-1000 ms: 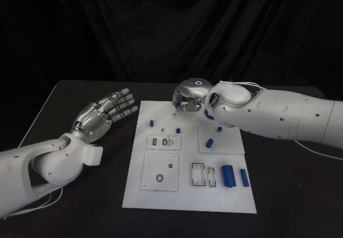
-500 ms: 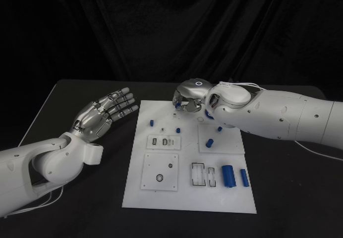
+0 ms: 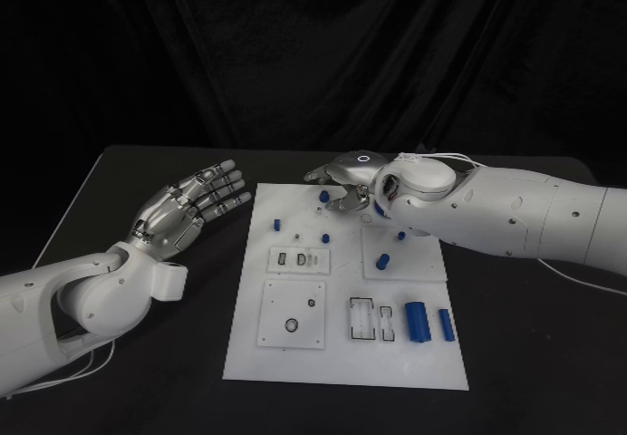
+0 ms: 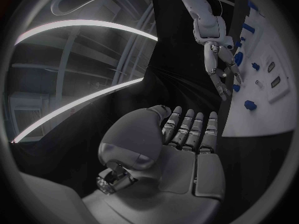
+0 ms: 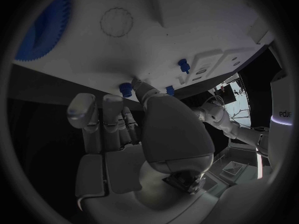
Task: Assemble the parts on the task board
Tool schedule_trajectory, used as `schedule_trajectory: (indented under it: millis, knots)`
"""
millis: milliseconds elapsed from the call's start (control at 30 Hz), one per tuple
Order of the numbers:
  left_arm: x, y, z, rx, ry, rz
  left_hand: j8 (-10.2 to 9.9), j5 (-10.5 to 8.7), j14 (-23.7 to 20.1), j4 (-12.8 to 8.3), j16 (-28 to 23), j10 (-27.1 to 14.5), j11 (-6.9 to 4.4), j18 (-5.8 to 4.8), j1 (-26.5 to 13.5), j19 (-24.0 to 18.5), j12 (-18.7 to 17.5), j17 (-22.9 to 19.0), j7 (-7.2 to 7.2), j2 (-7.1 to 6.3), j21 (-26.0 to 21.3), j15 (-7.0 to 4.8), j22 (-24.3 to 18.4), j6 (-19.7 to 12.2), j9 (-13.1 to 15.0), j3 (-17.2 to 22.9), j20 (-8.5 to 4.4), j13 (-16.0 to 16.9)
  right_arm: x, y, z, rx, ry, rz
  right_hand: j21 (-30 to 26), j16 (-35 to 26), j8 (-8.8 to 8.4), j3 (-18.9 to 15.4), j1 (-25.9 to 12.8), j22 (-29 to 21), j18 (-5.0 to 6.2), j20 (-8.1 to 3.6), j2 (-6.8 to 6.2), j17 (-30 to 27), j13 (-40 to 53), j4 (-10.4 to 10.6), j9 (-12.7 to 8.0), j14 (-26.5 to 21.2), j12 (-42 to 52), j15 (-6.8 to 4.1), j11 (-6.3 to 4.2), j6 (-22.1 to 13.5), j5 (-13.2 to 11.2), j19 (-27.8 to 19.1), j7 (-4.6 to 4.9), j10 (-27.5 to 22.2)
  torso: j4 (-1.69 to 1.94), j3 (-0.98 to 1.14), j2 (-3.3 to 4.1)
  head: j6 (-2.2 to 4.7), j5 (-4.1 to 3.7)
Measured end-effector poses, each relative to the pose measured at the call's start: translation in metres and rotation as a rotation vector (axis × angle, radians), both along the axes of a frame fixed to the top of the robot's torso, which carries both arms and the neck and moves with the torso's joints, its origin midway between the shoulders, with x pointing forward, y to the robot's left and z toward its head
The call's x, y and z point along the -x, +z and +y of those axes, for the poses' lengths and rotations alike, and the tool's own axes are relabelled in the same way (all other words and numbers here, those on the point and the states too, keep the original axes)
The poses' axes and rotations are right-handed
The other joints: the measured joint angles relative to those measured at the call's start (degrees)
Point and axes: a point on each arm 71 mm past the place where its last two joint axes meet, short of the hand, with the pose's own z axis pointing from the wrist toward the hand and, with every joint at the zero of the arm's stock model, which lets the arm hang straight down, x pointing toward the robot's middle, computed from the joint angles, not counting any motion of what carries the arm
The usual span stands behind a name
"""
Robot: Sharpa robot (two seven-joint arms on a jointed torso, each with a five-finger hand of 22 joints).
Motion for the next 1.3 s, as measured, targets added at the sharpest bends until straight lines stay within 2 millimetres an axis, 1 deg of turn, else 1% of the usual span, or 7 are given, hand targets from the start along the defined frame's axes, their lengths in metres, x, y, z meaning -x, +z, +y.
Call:
schedule_trajectory:
  millis: [167,600,800,933,1033,1133,1300]
  knots:
    - [0.000,0.000,0.001,0.004,0.004,0.003,0.0,0.00,0.0,0.0,0.0,0.0,0.00,0.00,0.0,0.0,0.0,0.0,0.00,0.00,0.0,0.00,0.0,0.0,0.1,0.0,0.00,0.0,0.000,0.000,-0.006,-0.003,-0.008,-0.002,-0.2,0.1,0.00,-0.3,0.9,0.2,-0.01,0.01,0.40,0.1,0.2,0.1,-0.4,-0.2,1.3,0.01,0.00,0.0,0.1,-0.1,-0.11,-0.8,0.05,-0.01,0.01,0.08,-0.08]
    - [0.002,0.000,0.012,0.003,0.027,0.007,0.0,0.00,0.0,-0.3,0.0,0.0,0.00,0.00,0.0,0.0,0.4,0.0,0.21,0.00,0.0,0.00,0.0,0.2,0.0,0.3,0.00,0.0,0.024,0.035,-0.064,-0.134,-0.029,-0.106,1.0,1.5,3.31,-0.3,3.3,2.9,-0.02,-0.09,2.06,1.8,1.4,0.1,1.4,0.7,11.3,-0.09,-0.32,18.2,4.0,1.4,3.54,7.4,-0.03,-0.01,0.01,1.24,-0.38]
    - [0.002,0.000,0.012,0.003,0.029,0.007,0.0,0.00,0.0,-0.3,0.0,0.0,0.00,0.00,0.0,0.0,0.4,0.0,0.21,0.00,0.0,0.00,0.0,0.2,0.1,0.3,0.00,0.1,0.040,0.046,-0.092,-0.164,-0.061,-0.116,-1.0,-0.9,3.52,0.2,3.5,1.3,-0.02,-0.73,1.78,-1.2,6.6,0.8,1.5,-0.7,22.1,-1.00,-3.20,21.4,4.0,-0.1,3.98,16.0,-0.31,0.02,-0.12,1.13,-0.40]
    - [0.002,0.000,0.012,0.004,0.029,0.007,0.0,0.00,0.0,-0.3,0.1,0.0,0.00,0.00,0.0,0.0,0.4,0.0,0.16,0.00,0.0,0.00,0.0,0.3,0.1,0.3,0.00,0.1,0.042,0.045,-0.107,-0.159,-0.102,-0.102,-1.6,-0.9,2.12,-0.4,2.4,2.0,-0.02,-2.13,0.66,0.3,23.7,1.9,1.4,0.0,44.5,-2.76,-5.22,22.4,3.7,0.4,3.43,9.3,-0.46,0.03,-0.22,1.02,-0.52]
    - [0.002,0.000,0.011,0.005,0.026,0.007,0.0,0.00,0.0,-0.5,0.2,0.0,0.00,0.00,0.0,0.0,0.4,0.0,0.00,0.00,0.0,0.00,0.0,0.4,0.1,0.5,0.00,0.0,0.042,0.041,-0.115,-0.149,-0.139,-0.082,7.3,16.7,1.72,-2.3,-0.1,12.6,-1.90,-2.50,0.17,28.4,62.1,3.8,1.4,7.2,74.1,-2.77,-6.02,23.9,2.2,7.1,3.80,28.5,-0.47,-0.02,-0.30,1.01,-0.63]
    - [0.001,0.000,0.009,0.006,0.022,0.007,0.0,0.00,0.0,-0.4,0.2,0.0,0.00,0.00,0.0,0.0,0.4,0.0,0.00,0.00,0.0,0.00,0.0,0.4,0.1,0.6,0.00,0.0,0.041,0.033,-0.118,-0.136,-0.173,-0.055,11.3,22.2,1.72,-3.7,-2.9,13.7,-2.84,-2.44,0.25,31.6,70.5,5.8,1.8,7.6,83.8,-2.59,-5.76,25.1,2.2,10.1,4.19,40.7,-0.47,-0.08,-0.32,0.99,-0.68]
    - [0.001,0.000,0.008,0.007,0.019,0.007,0.0,0.00,0.0,-0.3,0.2,0.0,-0.01,0.00,0.0,0.0,0.4,0.0,0.00,0.00,0.0,0.00,0.0,0.4,0.1,0.6,0.00,0.0,0.039,0.020,-0.124,-0.107,-0.223,-0.029,16.3,23.1,1.46,-6.0,-6.7,13.7,-4.11,-2.25,-0.13,31.8,71.2,8.1,1.8,7.7,85.4,-2.43,-5.50,25.6,1.7,10.7,4.62,42.9,-0.47,-0.05,-0.27,0.99,-0.97]
